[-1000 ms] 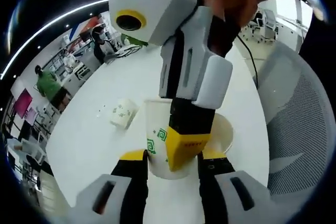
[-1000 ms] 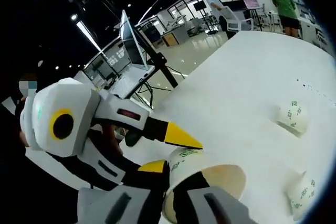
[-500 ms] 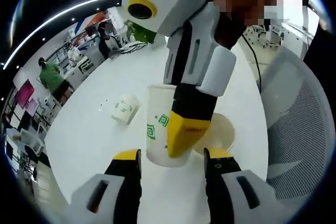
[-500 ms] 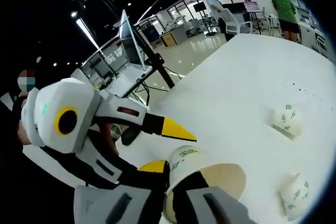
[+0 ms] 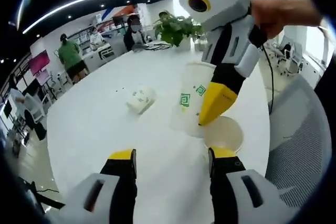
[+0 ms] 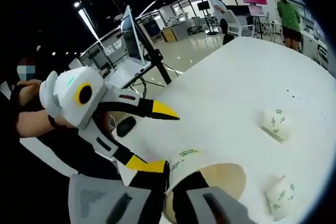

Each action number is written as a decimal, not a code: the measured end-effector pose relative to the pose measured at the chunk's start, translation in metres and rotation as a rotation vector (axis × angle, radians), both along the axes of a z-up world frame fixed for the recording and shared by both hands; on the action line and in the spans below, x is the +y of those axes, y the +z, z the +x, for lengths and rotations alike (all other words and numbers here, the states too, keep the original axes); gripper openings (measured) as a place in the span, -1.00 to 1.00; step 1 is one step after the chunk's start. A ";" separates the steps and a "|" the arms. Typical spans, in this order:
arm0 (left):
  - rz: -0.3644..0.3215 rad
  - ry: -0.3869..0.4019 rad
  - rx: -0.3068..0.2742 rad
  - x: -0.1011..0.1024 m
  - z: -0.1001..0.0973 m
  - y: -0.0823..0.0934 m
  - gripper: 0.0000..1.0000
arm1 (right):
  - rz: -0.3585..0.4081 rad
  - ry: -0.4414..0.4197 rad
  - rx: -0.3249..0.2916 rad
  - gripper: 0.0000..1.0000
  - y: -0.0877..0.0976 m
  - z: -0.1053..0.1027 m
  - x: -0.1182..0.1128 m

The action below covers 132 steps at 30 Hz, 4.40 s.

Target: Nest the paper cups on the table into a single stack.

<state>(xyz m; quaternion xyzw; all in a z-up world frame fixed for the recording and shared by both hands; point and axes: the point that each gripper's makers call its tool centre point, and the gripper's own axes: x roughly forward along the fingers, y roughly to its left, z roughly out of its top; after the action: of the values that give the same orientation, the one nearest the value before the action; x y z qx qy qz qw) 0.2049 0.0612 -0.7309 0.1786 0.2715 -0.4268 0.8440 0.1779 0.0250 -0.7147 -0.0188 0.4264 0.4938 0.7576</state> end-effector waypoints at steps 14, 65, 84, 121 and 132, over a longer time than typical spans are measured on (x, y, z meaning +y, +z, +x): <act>-0.073 0.111 0.049 0.013 -0.012 -0.004 0.15 | -0.097 0.107 -0.050 -1.00 0.004 -0.011 -0.012; -0.118 0.180 0.114 0.031 -0.031 -0.027 0.25 | -0.410 0.452 -0.063 -0.98 -0.043 -0.061 -0.011; -0.115 0.176 0.113 0.032 -0.031 -0.026 0.24 | -0.408 0.430 -0.076 -0.86 -0.045 -0.062 -0.011; -0.075 0.092 0.110 0.007 -0.005 -0.026 0.24 | -0.132 -0.010 -0.193 0.00 -0.005 -0.036 -0.070; -0.042 0.025 0.096 -0.017 0.021 -0.024 0.25 | -0.090 -0.109 -0.205 0.25 -0.012 -0.048 -0.096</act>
<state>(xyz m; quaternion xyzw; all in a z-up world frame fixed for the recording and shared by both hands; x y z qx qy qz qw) 0.2255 0.0442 -0.7553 0.1365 0.3048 -0.4298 0.8389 0.1300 -0.0709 -0.7266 -0.0798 0.3688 0.4279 0.8213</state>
